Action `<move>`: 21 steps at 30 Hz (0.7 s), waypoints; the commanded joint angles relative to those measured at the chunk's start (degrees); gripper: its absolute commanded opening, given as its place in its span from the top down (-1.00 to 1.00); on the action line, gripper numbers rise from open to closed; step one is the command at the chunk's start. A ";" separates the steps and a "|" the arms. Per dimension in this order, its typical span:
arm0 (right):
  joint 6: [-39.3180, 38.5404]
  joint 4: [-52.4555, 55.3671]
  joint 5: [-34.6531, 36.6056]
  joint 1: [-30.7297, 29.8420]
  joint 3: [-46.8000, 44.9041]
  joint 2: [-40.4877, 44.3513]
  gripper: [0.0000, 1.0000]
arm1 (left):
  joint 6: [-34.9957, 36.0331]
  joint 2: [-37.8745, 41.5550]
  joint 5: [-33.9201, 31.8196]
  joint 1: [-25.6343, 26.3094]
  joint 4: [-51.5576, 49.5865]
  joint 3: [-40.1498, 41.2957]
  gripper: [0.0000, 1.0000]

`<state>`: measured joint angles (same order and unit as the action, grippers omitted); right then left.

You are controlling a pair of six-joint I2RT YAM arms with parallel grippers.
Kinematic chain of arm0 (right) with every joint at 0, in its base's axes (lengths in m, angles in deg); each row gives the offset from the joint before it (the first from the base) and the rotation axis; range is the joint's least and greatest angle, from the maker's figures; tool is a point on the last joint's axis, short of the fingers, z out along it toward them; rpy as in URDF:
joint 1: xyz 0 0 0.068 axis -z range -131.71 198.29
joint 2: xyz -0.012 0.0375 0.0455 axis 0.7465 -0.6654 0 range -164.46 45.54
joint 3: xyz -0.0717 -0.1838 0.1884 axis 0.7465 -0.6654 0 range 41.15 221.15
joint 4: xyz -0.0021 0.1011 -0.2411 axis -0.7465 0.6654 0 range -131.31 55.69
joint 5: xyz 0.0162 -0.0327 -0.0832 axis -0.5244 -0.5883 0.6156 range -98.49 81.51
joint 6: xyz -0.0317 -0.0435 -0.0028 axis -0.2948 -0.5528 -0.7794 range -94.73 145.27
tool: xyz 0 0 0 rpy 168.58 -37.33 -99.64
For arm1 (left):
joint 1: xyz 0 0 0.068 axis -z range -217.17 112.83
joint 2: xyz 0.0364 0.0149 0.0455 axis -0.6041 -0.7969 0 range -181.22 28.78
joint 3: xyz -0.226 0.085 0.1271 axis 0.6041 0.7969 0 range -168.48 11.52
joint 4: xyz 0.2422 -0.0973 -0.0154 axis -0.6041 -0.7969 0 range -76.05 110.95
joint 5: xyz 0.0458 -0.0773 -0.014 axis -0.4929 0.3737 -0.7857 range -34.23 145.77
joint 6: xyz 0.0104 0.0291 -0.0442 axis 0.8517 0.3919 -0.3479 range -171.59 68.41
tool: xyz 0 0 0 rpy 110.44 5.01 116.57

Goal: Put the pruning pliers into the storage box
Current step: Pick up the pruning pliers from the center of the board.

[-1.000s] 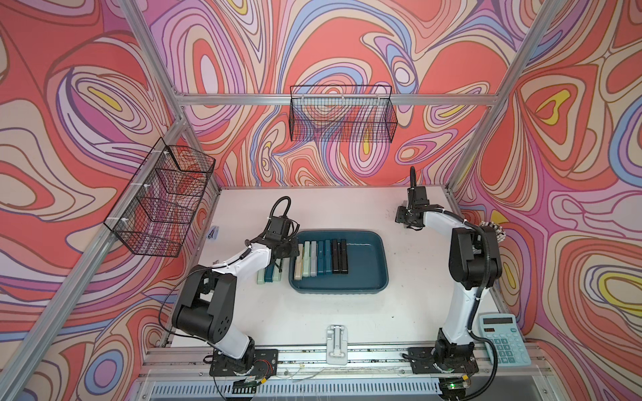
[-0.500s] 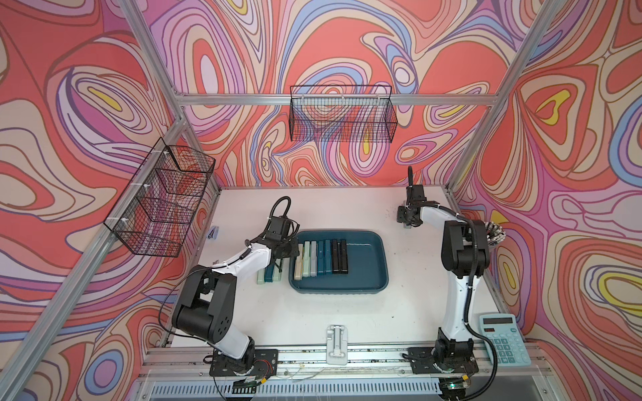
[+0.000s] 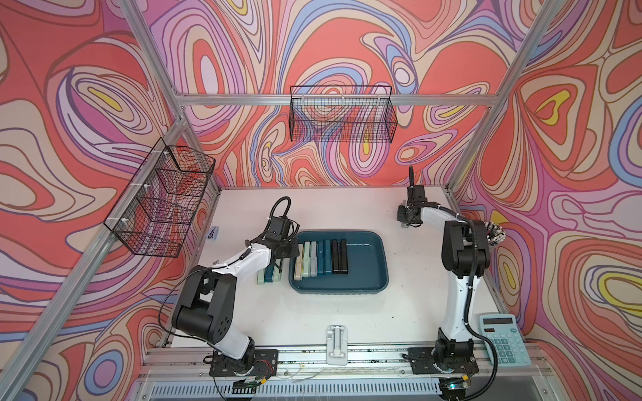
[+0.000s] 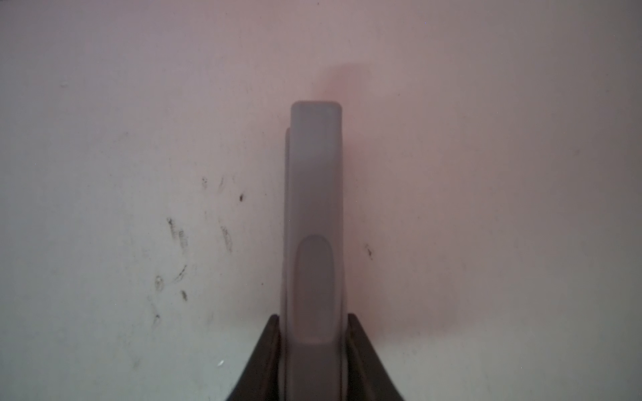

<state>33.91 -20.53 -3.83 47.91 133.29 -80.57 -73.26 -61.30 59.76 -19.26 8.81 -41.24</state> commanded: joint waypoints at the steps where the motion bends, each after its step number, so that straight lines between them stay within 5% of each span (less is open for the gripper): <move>1: 0.73 -0.85 -1.99 0.23 -1.69 2.34 0.51 | 0.22 2.23 -0.25 -0.04 -0.47 -0.01 0.82; 21: 8.00 -8.28 -9.59 -2.73 -20.12 25.77 0.54 | -0.59 1.75 -0.19 -0.02 1.51 0.50 0.83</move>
<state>40.75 -26.61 -12.16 46.81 115.04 -58.56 -73.30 -61.19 59.81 -19.26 8.89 -41.08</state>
